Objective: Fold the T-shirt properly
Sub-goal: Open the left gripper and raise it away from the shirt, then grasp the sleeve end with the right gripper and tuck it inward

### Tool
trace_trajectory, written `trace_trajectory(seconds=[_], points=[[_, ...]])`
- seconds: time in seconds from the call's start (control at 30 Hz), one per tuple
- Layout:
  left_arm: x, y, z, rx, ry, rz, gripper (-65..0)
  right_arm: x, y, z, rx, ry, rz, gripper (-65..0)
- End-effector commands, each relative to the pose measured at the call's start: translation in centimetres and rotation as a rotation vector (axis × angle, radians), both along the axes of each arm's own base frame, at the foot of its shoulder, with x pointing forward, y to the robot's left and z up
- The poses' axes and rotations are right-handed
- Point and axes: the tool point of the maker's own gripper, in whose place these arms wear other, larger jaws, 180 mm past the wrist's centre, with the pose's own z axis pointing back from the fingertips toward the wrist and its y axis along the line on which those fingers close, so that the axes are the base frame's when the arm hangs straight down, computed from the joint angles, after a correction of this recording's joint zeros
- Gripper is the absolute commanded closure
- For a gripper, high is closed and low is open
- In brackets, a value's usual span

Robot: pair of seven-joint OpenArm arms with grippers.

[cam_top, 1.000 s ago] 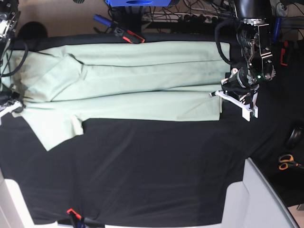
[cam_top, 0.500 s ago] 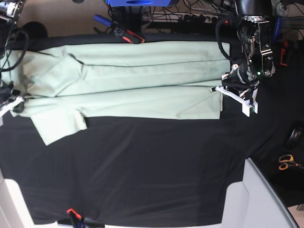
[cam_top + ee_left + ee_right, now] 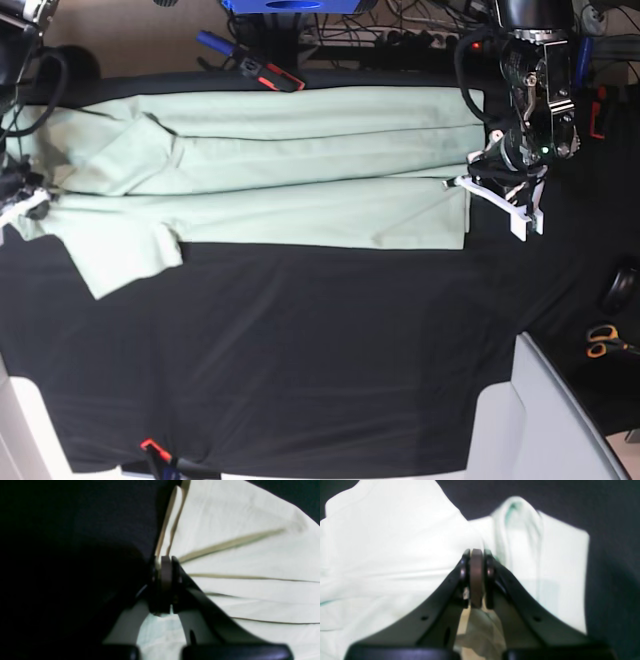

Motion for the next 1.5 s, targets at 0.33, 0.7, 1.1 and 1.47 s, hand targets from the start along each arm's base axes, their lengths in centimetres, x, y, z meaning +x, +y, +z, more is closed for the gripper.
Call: trace_trajectory(seconds=[0.33,0.7,1.1,1.47], points=[[0.8,-0.2,0.3,0.086,-0.015,-0.021,0.0,0.4,-1.6,1.2,-0.033,-0.034,-0.017,-0.1],[-0.5,-0.1,-0.1,0.085,0.010,-0.021,-14.8,0.9,-1.2,1.9,-0.033,-0.017,0.001,-19.3],[-1.8,-1.1,5.7,0.129,-0.079,-0.081,-33.6,5.2,0.4,8.1,-0.118,-0.136,0.094,-35.3],[-8.5,6.7,8.9,0.278,-0.050,0.099,-27.2,11.2,3.5,2.9,0.007,-0.057,0.166,-43.4]])
